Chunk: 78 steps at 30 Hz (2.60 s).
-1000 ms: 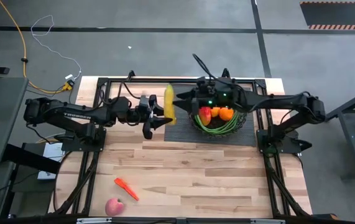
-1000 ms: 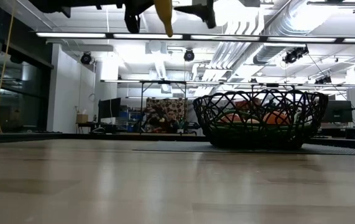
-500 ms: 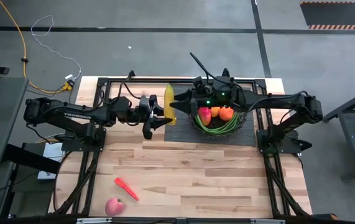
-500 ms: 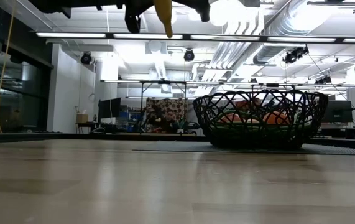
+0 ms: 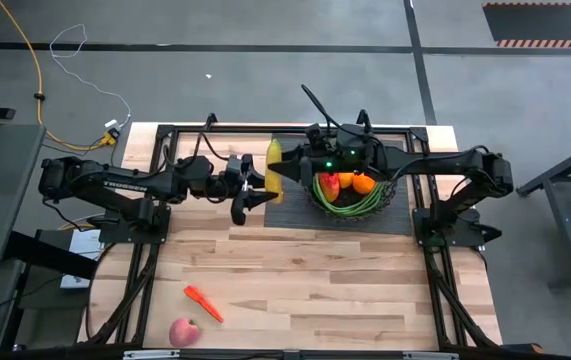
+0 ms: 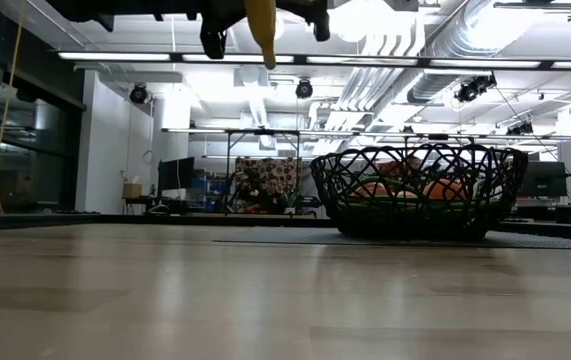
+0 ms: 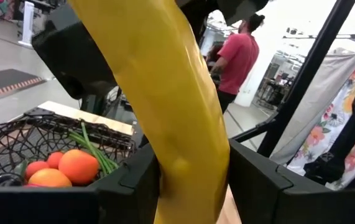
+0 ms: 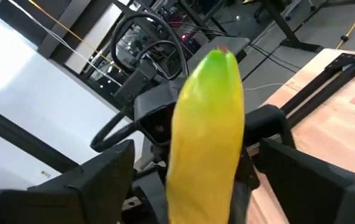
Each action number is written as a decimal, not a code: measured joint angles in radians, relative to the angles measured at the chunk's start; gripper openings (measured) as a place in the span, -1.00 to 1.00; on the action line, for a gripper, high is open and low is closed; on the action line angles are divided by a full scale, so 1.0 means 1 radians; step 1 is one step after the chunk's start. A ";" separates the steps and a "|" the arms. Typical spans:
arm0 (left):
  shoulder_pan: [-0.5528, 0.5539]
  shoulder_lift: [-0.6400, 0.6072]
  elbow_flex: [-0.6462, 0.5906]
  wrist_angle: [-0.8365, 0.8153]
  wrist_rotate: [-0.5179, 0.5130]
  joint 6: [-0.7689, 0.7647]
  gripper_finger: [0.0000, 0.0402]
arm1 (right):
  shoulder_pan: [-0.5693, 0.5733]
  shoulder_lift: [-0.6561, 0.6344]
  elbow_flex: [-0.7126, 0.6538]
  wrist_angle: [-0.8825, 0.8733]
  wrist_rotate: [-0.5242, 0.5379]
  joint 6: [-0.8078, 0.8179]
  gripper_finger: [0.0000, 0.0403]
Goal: Build produce basket
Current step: Put the banana into the wire basket
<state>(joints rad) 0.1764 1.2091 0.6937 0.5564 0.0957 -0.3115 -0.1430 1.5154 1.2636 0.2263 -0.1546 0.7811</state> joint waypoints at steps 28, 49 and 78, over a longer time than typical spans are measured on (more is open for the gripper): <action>0.000 0.000 0.000 -0.015 -0.006 0.002 -0.19 | 0.002 0.000 0.000 -0.005 -0.014 0.022 -0.40; 0.088 -0.241 0.000 -0.324 0.050 -0.080 0.56 | -0.077 -0.094 0.000 -0.263 -0.108 -0.154 -0.44; 0.140 -0.466 0.000 -0.430 -0.111 -0.002 0.56 | -0.105 -0.101 -0.001 -1.197 0.172 -0.532 -0.43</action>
<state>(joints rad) 0.3168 0.7433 0.6933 0.1269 -0.0158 -0.3134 -0.2479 1.4145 1.2629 -0.9703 0.0179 0.2494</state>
